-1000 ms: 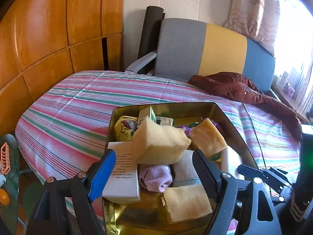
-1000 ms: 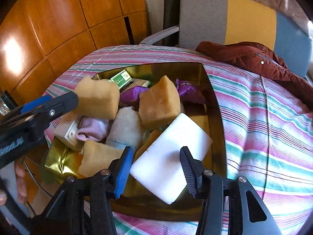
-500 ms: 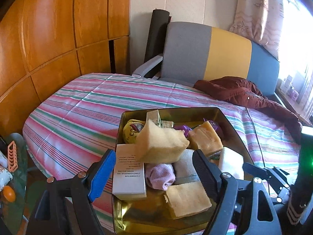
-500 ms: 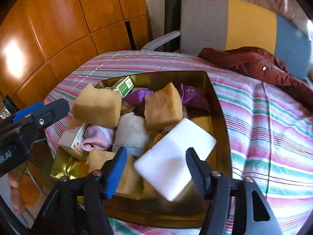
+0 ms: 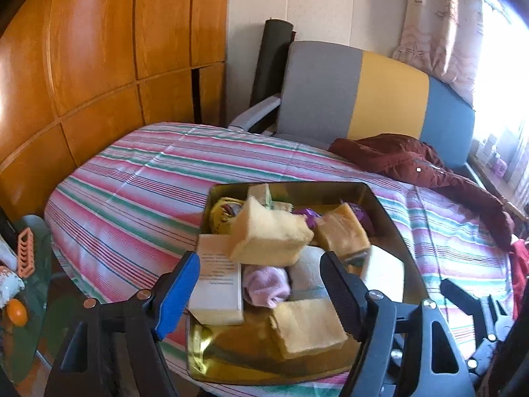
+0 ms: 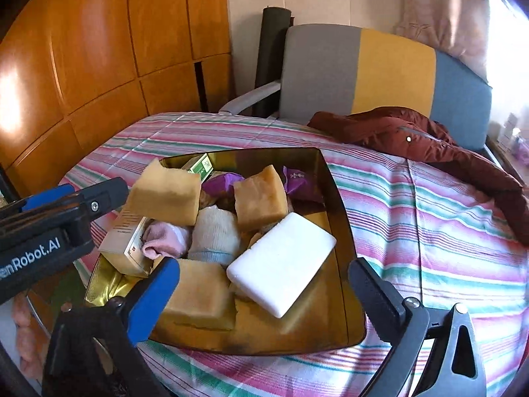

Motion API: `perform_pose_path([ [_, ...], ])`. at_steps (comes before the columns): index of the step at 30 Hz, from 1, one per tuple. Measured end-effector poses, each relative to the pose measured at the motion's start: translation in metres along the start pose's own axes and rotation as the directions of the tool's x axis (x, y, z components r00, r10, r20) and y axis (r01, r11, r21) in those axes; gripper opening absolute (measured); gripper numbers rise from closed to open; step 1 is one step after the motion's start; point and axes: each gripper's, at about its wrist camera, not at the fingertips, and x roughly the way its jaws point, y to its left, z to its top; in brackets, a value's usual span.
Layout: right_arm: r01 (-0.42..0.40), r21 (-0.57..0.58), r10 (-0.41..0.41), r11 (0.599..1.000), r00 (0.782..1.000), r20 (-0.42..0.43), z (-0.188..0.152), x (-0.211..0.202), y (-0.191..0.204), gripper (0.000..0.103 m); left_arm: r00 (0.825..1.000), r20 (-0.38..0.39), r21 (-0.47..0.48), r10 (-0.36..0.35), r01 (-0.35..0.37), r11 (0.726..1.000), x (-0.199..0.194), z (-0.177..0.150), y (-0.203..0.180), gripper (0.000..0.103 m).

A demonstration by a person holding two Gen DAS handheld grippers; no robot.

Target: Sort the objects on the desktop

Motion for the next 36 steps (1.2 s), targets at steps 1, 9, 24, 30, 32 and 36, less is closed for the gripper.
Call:
perform_pose_path([
  [1,0.003,0.003,-0.003,1.000,1.000,-0.001,-0.001,0.000,0.000,0.102,1.000,-0.005,-0.005,-0.009,0.009,1.000,0.000,-0.001,0.000,0.075],
  [9,0.040,0.016,-0.040,0.999,0.999,-0.002,-0.008,-0.001,-0.001,0.102,1.000,-0.007,-0.013,-0.024,0.024,1.000,-0.006,-0.002,-0.001,0.065],
  [24,0.053,-0.015,-0.053,0.999,0.999,0.000,-0.008,-0.003,0.010,0.102,0.998,-0.042,-0.023,-0.056,0.055,0.998,-0.008,-0.004,0.000,0.060],
  [30,0.061,-0.022,-0.061,0.998,0.998,-0.004,-0.007,-0.001,0.013,0.102,0.998,-0.046,-0.021,-0.049,0.048,0.999,-0.006,-0.003,0.002,0.060],
  [32,0.065,-0.025,-0.065,0.998,0.998,-0.006,-0.007,0.000,0.013,0.102,0.998,-0.047,-0.016,-0.043,0.043,0.999,-0.004,-0.003,0.002,0.060],
  [36,0.069,-0.031,-0.069,0.997,0.998,-0.009,-0.008,0.001,0.015,0.102,0.998,-0.053,-0.018,-0.042,0.041,0.999,-0.002,-0.003,0.004,0.060],
])
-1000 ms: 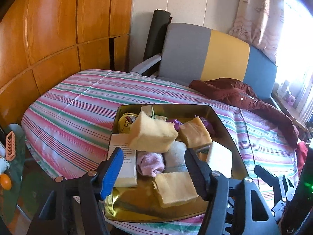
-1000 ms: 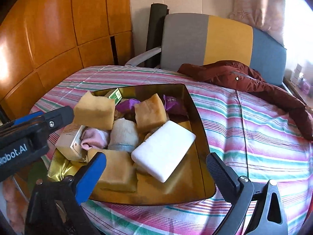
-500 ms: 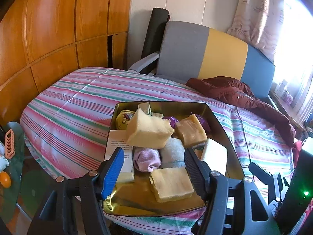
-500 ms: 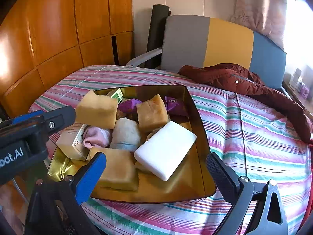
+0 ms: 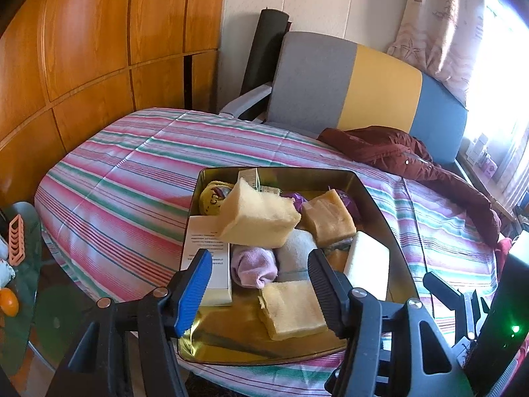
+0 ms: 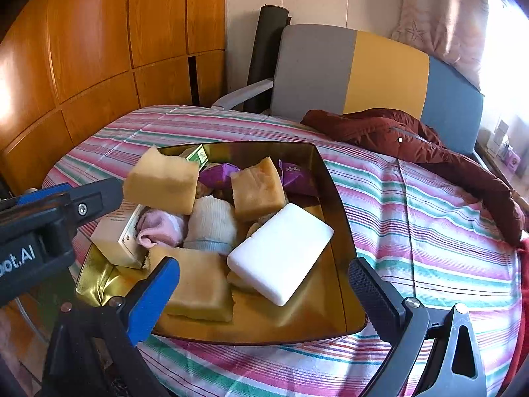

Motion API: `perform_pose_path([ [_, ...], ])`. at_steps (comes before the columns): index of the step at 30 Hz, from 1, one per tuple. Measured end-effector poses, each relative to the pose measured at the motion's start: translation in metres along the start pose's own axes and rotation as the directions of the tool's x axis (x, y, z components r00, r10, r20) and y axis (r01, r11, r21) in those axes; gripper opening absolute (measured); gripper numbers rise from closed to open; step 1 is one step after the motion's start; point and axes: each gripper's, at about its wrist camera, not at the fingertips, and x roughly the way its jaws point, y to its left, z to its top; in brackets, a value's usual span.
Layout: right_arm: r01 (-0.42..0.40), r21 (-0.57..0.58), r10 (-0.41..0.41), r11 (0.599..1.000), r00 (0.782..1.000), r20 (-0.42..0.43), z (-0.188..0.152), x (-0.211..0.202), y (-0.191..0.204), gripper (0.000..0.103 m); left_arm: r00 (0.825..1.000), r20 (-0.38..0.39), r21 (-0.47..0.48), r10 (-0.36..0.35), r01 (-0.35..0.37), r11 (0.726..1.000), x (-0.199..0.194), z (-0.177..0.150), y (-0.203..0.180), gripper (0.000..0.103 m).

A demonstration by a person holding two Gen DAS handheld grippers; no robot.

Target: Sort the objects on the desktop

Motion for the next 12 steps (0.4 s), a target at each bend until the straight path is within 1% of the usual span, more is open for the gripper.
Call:
perform_pose_path([
  [2,0.002,0.000,-0.002,1.000,1.000,-0.001,0.000,0.001,0.000,0.102,1.000,0.004,0.007,0.006,-0.006,1.000,0.001,0.000,0.000,0.060],
  [4,0.002,-0.001,-0.002,1.000,1.000,-0.002,0.000,0.001,0.000,0.102,1.000,0.006,0.021,0.013,-0.013,1.000,0.002,0.000,-0.001,0.051],
  [5,0.003,0.000,-0.003,1.000,1.000,-0.001,0.000,0.001,0.000,0.102,1.000,0.006,0.025,0.014,-0.014,1.000,0.003,-0.001,-0.001,0.050],
  [9,0.000,0.008,0.000,1.000,1.000,0.012,0.001,0.000,-0.002,0.102,1.000,0.013,0.025,0.020,-0.020,1.000,0.004,-0.001,0.000,0.050],
  [12,0.001,0.041,-0.003,0.999,0.999,0.049,0.006,-0.007,-0.012,0.102,1.000,0.005,0.029,0.021,-0.021,0.999,0.006,0.000,0.001,0.050],
])
